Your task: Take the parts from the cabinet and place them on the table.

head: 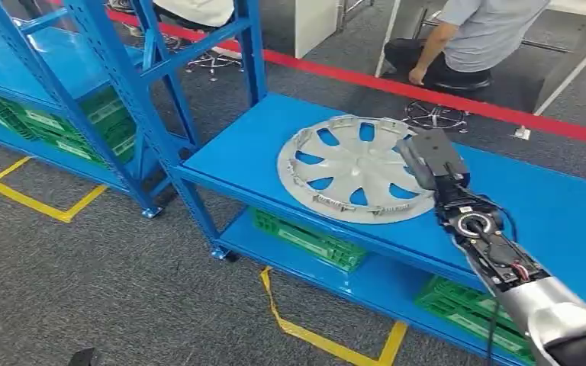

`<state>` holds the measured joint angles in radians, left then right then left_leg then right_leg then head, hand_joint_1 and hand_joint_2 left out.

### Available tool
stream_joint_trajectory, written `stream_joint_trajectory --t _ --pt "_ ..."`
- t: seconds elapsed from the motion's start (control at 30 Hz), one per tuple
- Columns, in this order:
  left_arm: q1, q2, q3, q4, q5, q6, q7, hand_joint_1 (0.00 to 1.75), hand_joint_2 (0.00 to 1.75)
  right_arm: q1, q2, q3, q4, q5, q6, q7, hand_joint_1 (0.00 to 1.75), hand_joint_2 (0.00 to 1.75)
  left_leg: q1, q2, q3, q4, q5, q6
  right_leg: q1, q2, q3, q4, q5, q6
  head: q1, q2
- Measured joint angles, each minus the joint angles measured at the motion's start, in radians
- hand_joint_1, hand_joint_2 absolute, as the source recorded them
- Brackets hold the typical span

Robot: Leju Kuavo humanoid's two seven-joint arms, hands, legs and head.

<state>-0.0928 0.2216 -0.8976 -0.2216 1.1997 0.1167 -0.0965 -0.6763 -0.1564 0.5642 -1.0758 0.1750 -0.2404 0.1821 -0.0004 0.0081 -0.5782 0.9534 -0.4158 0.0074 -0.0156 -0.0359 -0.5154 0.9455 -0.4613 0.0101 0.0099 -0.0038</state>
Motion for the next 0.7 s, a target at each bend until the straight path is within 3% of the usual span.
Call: stream_joint_trajectory --t 0.13,0.27,0.43,0.7 --pt "0.0 0.0 0.0 0.0 -0.003 -0.005 0.0 0.0 0.0 -0.001 -0.045 0.0 0.004 0.178 0.014 0.113 0.0 1.75 -0.001 0.0 0.0 0.0 -0.001 0.001 -0.001 -0.001 0.0 -0.001 0.0 0.004 -0.001 0.0" --pt "0.0 0.0 0.0 0.0 -0.008 -0.011 -0.003 0.0 0.0 0.002 -0.088 0.0 0.011 0.399 0.113 0.196 0.0 1.75 0.0 0.0 0.001 0.0 -0.001 0.001 0.0 0.0 0.0 -0.001 -0.001 0.007 -0.003 0.0" --pt "0.0 0.0 0.0 0.0 -0.016 -0.019 -0.006 0.0 0.0 0.02 -0.114 0.0 0.024 0.471 0.191 0.194 0.0 1.75 0.001 0.0 0.003 -0.003 0.0 0.0 0.002 0.0 0.001 -0.001 -0.001 0.007 -0.005 0.0" --pt "-0.001 0.0 0.0 0.0 -0.016 -0.021 -0.007 0.0 0.0 0.023 -0.126 0.003 0.038 0.488 0.207 0.181 0.0 1.75 0.004 0.0 0.003 -0.003 0.001 -0.002 0.005 0.0 0.001 0.0 -0.001 0.007 -0.007 0.0"
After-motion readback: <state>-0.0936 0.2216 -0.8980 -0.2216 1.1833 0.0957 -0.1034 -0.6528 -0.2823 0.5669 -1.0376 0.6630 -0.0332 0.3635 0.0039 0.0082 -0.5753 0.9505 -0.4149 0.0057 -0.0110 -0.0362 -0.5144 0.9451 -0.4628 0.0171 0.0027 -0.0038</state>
